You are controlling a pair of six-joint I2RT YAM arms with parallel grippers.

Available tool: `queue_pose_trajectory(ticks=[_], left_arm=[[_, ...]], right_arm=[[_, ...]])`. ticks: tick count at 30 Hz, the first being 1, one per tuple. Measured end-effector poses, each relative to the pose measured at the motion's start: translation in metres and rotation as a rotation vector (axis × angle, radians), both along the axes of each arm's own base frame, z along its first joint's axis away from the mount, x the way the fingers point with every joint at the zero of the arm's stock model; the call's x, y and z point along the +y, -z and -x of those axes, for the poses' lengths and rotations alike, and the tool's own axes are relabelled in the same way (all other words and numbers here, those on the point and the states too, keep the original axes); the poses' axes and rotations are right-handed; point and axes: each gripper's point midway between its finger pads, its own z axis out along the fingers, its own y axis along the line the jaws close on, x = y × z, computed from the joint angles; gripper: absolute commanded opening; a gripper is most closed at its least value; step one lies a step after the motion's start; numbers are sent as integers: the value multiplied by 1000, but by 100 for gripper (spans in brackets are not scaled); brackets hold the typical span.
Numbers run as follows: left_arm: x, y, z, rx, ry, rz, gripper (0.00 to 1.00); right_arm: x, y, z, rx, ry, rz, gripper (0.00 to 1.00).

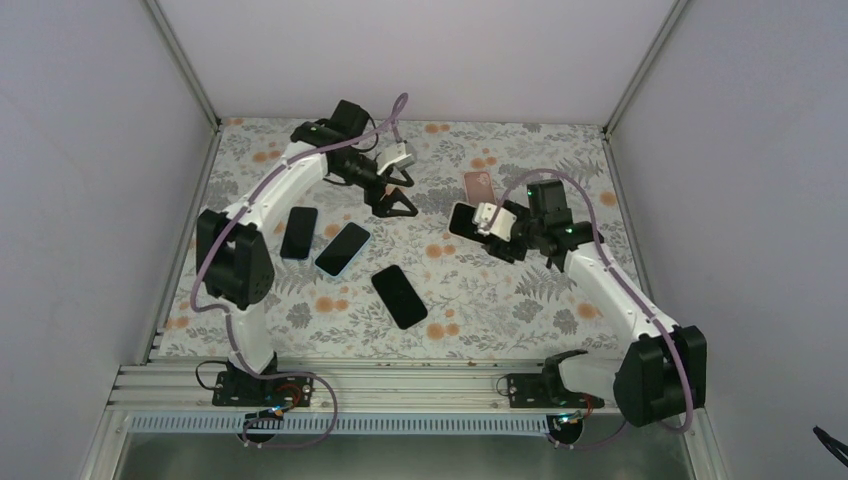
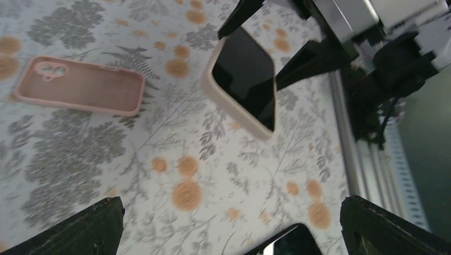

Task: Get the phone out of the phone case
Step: Pick up the phone at the center of the board.

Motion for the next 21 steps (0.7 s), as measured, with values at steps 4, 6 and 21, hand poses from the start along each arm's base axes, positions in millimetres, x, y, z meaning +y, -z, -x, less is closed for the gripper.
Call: queue_pose_trajectory(ticks=[4, 6, 21], left_arm=[[-13, 0, -1, 117, 17, 50, 100], [-17, -2, -2, 157, 22, 74, 100], [-17, 31, -27, 385, -33, 108, 99]], right_arm=[[22, -11, -11, -47, 8, -22, 55], [30, -12, -15, -50, 13, -29, 54], [82, -26, -46, -107, 31, -43, 53]])
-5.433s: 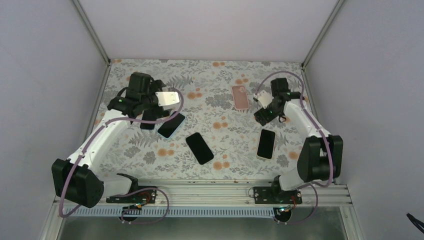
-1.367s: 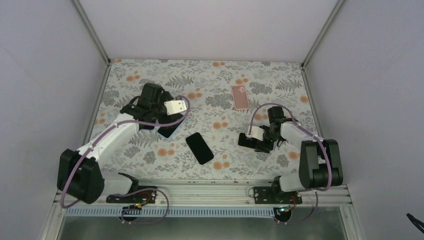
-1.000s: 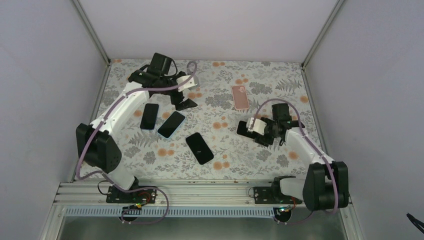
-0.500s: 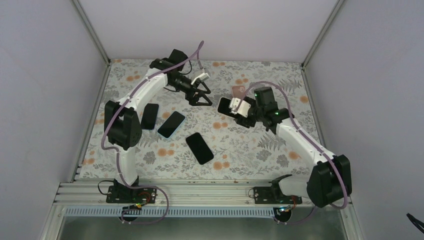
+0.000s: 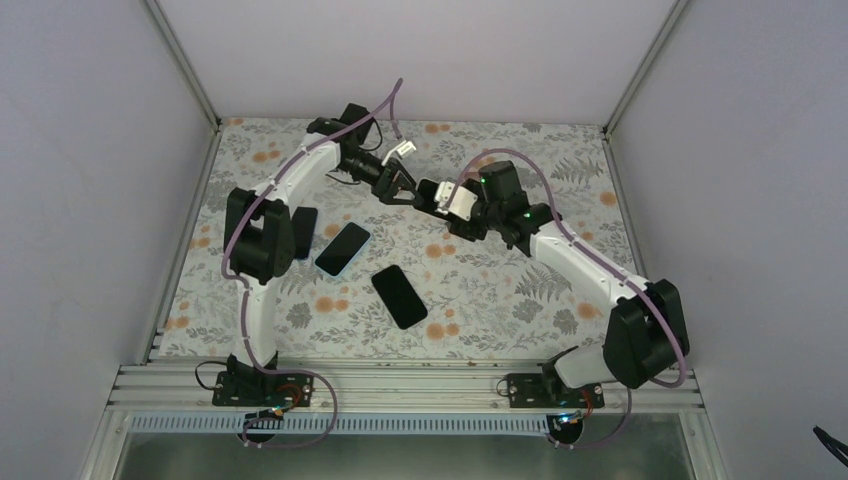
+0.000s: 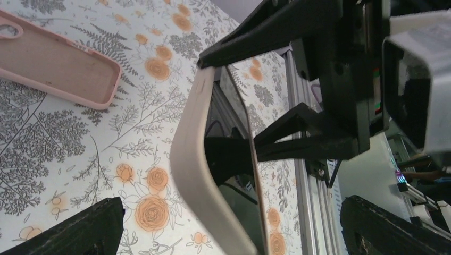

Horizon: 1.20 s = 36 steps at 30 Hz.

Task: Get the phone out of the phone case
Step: Pick up the phone at the center of the board.

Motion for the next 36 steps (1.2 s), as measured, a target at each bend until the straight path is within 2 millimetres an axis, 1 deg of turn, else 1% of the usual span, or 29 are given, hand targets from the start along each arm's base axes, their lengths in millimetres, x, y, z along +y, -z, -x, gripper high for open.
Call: queue_pose_trajectory(ticks=[2, 6, 10, 11, 13, 15, 19, 21, 23, 26, 27, 28, 29, 30, 31, 32, 35, 36], left_arm=[[-1, -3, -1, 3, -2, 9, 97], [-2, -9, 0, 9, 5, 28, 90], [-1, -10, 3, 23, 13, 31, 69], [-1, -9, 3, 20, 15, 32, 66], [2, -6, 0, 26, 11, 32, 65], [2, -2, -1, 39, 15, 33, 61], [-1, 8, 1, 78, 25, 29, 40], [-2, 11, 2, 92, 28, 25, 33], [-2, 11, 3, 88, 35, 28, 27], [-2, 7, 3, 92, 32, 26, 11], [-1, 7, 3, 111, 23, 17, 6], [1, 7, 4, 149, 9, 12, 3], [3, 6, 4, 158, 7, 15, 2], [4, 6, 4, 159, 8, 15, 2], [4, 5, 5, 157, 10, 16, 2], [4, 4, 6, 158, 12, 16, 2], [4, 1, 10, 117, 43, 21, 2], [3, -1, 11, 91, 53, 11, 2]], right_arm=[[6, 1, -2, -2, -5, 2, 53], [16, 8, -4, -3, -8, 14, 54], [23, 11, -5, 3, -13, 20, 54], [25, 10, -6, 2, -15, 20, 54], [29, 6, -7, -7, -19, 18, 54], [33, 1, -9, -20, -19, 14, 54], [37, -7, -12, -45, -18, 5, 54], [38, -8, -12, -48, -20, 6, 54], [40, -7, -10, -46, -25, 10, 55], [42, -8, -9, -54, -28, 13, 57], [43, -10, -9, -64, -32, 15, 60], [42, -12, -10, -79, -34, 20, 62], [45, -14, -9, -81, -39, 14, 67], [45, -14, -8, -81, -39, 13, 77], [45, -15, -8, -79, -42, 11, 94], [46, -15, -7, -72, -48, 12, 99], [48, -18, 1, -14, -80, -8, 100], [49, -21, 7, 19, -107, -23, 100]])
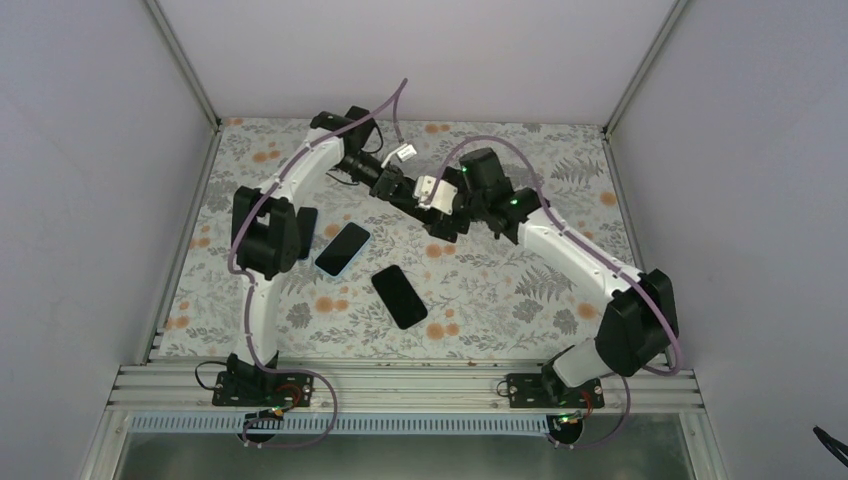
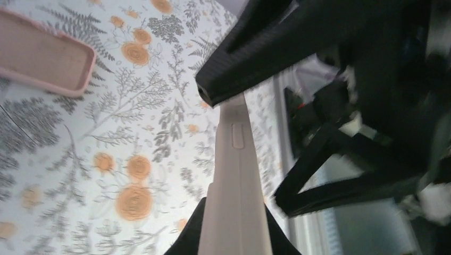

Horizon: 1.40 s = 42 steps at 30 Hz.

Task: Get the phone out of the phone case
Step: Pick up the phone at the center of the board, then remove the phone case from the phone.

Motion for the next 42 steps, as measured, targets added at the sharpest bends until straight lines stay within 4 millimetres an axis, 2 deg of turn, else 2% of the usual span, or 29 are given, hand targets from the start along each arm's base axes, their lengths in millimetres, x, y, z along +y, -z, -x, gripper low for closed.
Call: queue_pose_trajectory(ticks=[3, 5, 10, 12, 14, 18, 22, 24, 33, 36, 42], left_arm=[[1, -5, 5, -135, 41, -40, 2], [5, -14, 13, -246, 70, -78, 2], [14, -65, 38, -533, 115, -110, 2], [17, -81, 52, -642, 121, -117, 2], [20, -88, 65, -734, 126, -133, 2], [18, -77, 79, -844, 142, -185, 2], [11, -47, 77, -876, 163, -252, 2], [10, -39, 76, -881, 169, -274, 2], [-5, -50, 75, -936, 181, -260, 2], [-11, -56, 80, -950, 193, -244, 2], [-13, -55, 84, -946, 205, -245, 2]], right_arm=[[-4, -15, 9, 67, -59, -51, 100], [-17, -22, 15, 114, -93, -86, 100], [-60, -28, 29, 249, -154, -150, 100], [-69, -29, 35, 297, -185, -174, 99], [-71, -32, 42, 338, -229, -202, 97], [-66, -34, 54, 409, -311, -239, 92], [-62, -32, 58, 471, -354, -266, 91], [-61, -31, 61, 487, -362, -273, 88], [-59, -30, 58, 469, -373, -284, 81], [-58, -26, 53, 458, -365, -287, 79], [-57, -22, 42, 431, -341, -291, 79]])
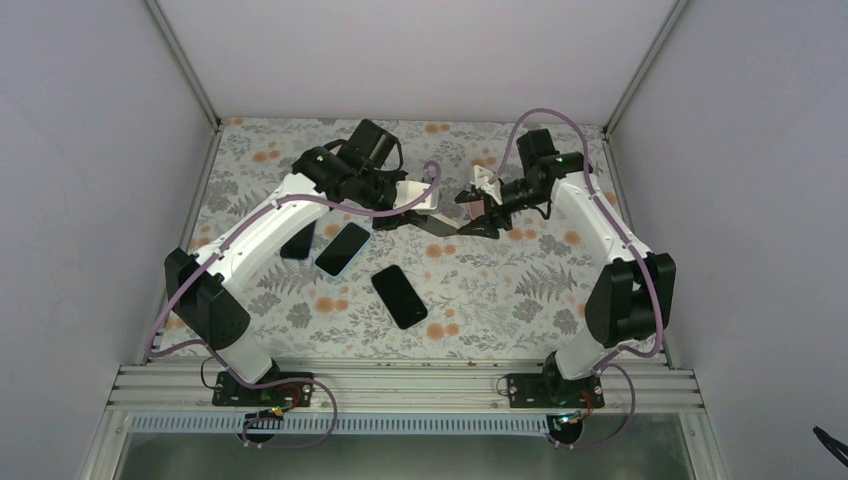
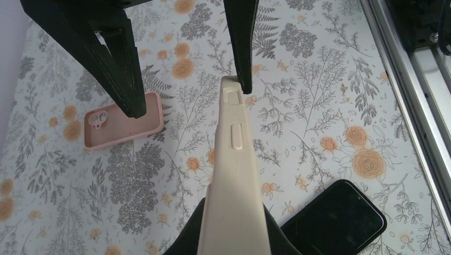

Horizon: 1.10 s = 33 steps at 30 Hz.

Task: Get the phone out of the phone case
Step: Remove the phone case from the phone.

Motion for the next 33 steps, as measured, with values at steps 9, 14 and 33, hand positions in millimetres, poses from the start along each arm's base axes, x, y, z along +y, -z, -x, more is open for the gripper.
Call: queue_pose_trajectory(ticks=[9, 14, 33], left_arm=[[2, 3, -11, -71, -38, -48, 2], [-4, 3, -16, -136, -53, -67, 2], [-6, 15, 40, -31, 85, -97, 2]], right_arm=[[-2, 15, -23, 93, 11, -3, 78], [-12, 15, -38, 127, 39, 12, 78], [-37, 32, -33, -27, 102, 176, 77]])
